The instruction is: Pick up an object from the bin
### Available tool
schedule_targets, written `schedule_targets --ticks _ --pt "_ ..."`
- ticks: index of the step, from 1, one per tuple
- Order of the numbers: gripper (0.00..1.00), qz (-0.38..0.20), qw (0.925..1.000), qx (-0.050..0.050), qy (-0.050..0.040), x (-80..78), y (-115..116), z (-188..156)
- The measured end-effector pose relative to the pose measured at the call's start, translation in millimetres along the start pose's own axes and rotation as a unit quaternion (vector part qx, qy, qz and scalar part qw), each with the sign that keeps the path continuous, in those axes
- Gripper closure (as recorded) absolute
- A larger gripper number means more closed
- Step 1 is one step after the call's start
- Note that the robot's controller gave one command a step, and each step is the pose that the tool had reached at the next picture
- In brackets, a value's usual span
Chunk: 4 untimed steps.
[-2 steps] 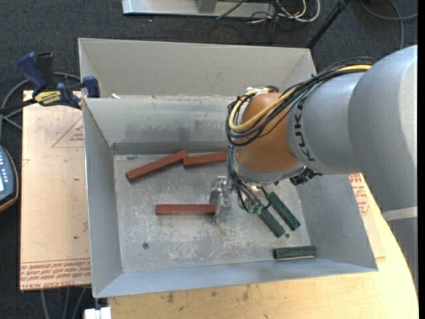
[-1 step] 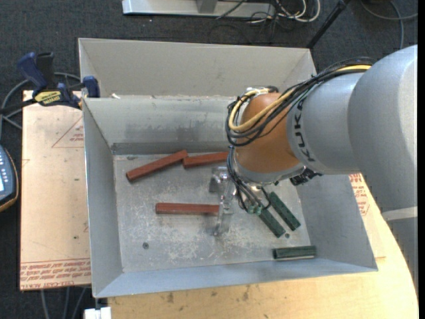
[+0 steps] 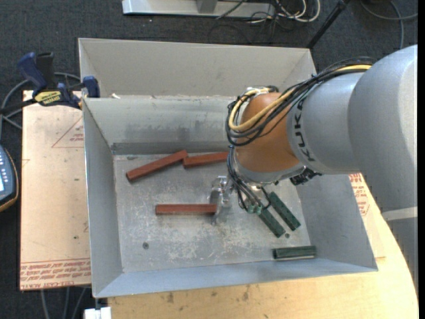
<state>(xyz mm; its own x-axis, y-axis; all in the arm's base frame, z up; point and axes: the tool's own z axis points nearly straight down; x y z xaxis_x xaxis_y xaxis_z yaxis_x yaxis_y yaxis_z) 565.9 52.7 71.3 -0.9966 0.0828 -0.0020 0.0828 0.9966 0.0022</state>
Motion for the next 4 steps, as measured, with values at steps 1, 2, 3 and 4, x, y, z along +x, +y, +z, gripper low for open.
schedule_targets --ticks 1,2,3,4 --pt "1.00 -0.013 0.9999 0.001 -0.0042 -22.2 -22.3 -61.7" --pt "0.00 -0.013 0.9999 0.001 -0.0003 -19.8 -21.0 -57.7" --pt "0.00 -0.132 0.9913 0.000 -0.0022 -80.0 40.0 -0.4" --pt "1.00 -0.131 0.9913 0.000 -0.0035 -81.3 39.3 -2.8"
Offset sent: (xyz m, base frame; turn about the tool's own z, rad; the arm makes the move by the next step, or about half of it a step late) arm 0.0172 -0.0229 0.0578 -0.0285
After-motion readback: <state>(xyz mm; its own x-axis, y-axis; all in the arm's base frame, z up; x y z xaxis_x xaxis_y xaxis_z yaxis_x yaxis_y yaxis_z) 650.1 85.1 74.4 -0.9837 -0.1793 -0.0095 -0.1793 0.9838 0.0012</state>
